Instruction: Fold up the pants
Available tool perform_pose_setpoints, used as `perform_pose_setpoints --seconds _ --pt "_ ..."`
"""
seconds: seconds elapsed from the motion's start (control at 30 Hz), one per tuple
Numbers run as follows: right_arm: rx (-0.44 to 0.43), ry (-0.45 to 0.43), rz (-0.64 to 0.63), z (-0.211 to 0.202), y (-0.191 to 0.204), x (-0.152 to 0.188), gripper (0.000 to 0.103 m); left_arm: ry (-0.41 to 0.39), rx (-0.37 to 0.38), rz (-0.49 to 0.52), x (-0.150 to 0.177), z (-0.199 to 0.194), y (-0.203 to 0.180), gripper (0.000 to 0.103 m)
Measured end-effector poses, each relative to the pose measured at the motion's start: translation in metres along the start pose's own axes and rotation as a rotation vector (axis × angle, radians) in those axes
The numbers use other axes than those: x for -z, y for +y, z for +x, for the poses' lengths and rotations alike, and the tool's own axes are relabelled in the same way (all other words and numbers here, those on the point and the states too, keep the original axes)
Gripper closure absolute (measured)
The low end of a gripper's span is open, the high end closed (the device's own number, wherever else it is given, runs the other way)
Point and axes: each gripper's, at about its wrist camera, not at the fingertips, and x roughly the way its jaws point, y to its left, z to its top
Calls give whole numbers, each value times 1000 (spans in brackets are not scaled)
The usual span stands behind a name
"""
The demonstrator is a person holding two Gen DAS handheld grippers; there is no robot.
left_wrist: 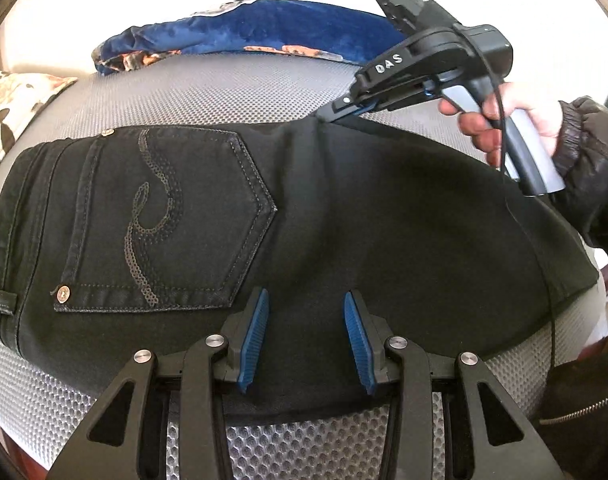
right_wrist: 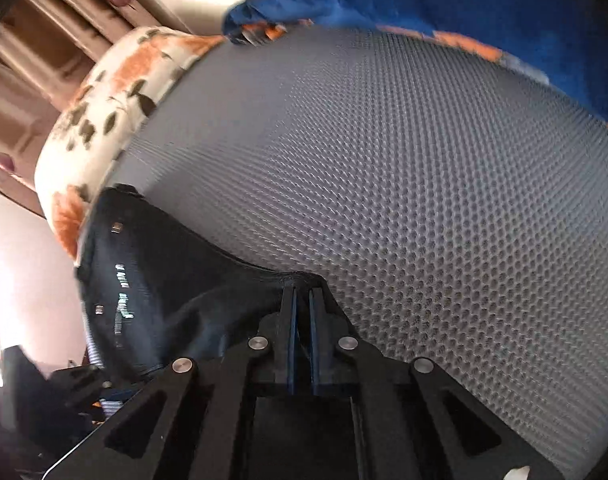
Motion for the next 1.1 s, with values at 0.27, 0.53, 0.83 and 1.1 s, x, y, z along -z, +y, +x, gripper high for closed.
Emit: perform_pose_setpoints --seconds 0.27,0.53,0.83,1.1 --pt "9 -147 100 -61 -10 7 68 -13 17 25 -27 -13 5 62" --pt "220 -212 244 -144 -41 84 68 -62 6 96 -100 19 -6 62" --pt "388 -153 342 -112 -62 138 70 23 -13 199 -122 90 -33 62" --pt "461 -209 343 -110 -65 147 74 27 0 154 -119 90 -23 58"
